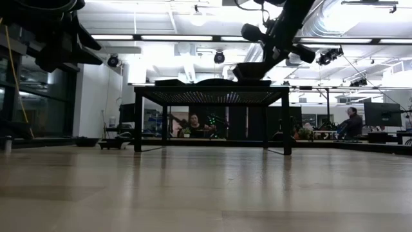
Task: Pick & Place Mini shaped plates
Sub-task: Stack the distorted square plate on the distorted square plates on the shelf
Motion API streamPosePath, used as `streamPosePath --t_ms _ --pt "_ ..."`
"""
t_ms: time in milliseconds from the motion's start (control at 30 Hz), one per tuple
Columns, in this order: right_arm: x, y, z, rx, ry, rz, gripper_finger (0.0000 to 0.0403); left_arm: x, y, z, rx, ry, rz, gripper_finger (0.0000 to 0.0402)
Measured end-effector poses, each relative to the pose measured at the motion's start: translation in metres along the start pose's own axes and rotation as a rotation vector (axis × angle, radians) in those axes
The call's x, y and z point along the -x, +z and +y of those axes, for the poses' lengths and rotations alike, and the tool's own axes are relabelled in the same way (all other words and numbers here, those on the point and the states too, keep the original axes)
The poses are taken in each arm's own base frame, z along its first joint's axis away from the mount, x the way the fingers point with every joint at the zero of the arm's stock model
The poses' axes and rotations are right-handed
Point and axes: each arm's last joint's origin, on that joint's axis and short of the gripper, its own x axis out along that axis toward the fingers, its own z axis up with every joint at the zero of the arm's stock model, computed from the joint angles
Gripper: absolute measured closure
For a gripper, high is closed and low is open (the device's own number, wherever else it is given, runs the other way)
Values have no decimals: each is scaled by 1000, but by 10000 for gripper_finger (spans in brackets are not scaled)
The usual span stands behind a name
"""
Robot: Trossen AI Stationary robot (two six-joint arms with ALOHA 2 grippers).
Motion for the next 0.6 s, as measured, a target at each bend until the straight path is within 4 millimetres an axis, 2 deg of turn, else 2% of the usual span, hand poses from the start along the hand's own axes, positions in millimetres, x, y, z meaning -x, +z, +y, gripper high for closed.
streamPosePath --t_ms 267,600 --pt "7 -12 2 -19 -31 -31 403 0 0 0 -1 -2 2 176" --pt "9 -13 2 -26 -44 -58 403 0 0 0 3 -12 14 176"
